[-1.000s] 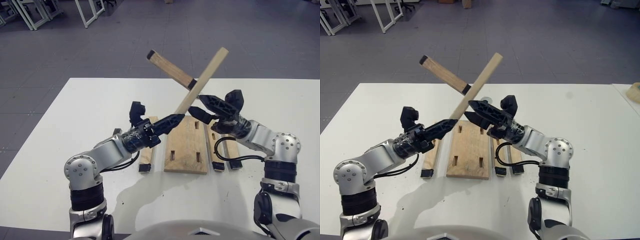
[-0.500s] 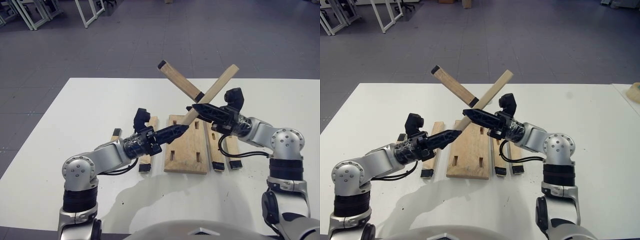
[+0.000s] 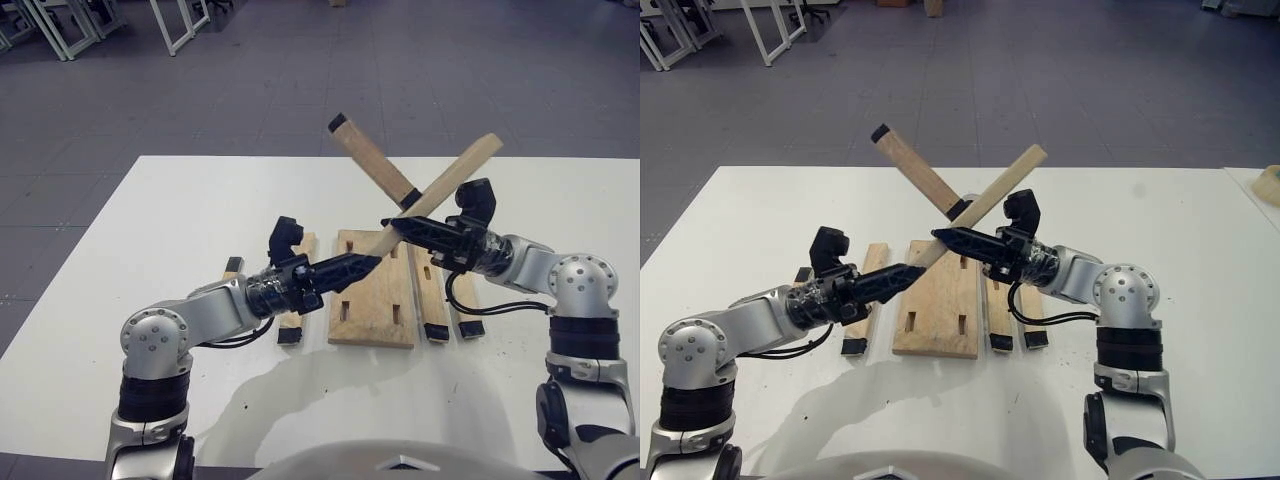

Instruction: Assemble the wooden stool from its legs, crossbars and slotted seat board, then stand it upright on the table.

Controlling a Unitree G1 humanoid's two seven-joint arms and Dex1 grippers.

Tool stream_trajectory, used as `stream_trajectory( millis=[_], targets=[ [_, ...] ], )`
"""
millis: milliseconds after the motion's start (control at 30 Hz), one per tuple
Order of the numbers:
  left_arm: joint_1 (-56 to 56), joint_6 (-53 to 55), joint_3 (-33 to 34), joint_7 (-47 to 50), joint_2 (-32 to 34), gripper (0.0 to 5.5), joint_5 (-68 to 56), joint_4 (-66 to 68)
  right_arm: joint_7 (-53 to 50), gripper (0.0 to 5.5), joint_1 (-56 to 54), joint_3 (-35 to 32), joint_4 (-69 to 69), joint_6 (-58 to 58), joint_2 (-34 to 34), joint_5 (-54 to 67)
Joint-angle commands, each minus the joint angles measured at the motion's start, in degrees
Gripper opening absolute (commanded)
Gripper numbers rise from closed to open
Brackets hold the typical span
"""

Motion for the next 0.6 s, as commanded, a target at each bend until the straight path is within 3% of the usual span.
stream_trajectory(
  millis=[33, 200, 267, 433, 600],
  targets=[
    [-1.03, -2.15, 2.42, -1.12, 2.11, 3.06, 1.92, 0.5, 1.19, 2.03, -2.25, -1.36, 0.15, 0.53, -0.17, 1.28],
    [-1.55, -6.05, 7.12, -3.51, 4.44, 3.61, 4.3, 1.34, 1.5, 2.03, -1.21, -1.61, 0.38, -0.44, -1.42, -0.87],
    [-1.38, -12.08, 6.03, -5.66, 7.29, 3.61, 18.11, 0.91, 2.36, 2.03, -0.11, -2.05, 0.32, -1.7, -3.45, -2.92],
    [2.04, -28.14, -14.36, -12.27, 16.37, 3.61, 57.4, -2.38, 4.0, 2.03, 4.04, -3.86, -1.48, -6.63, -7.54, -8.12],
    [3.1, -33.29, -28.81, -14.83, 16.23, 3.61, 75.72, -4.54, 2.93, 2.03, 7.77, -2.95, -1.12, -12.66, -9.17, -15.52]
  ],
)
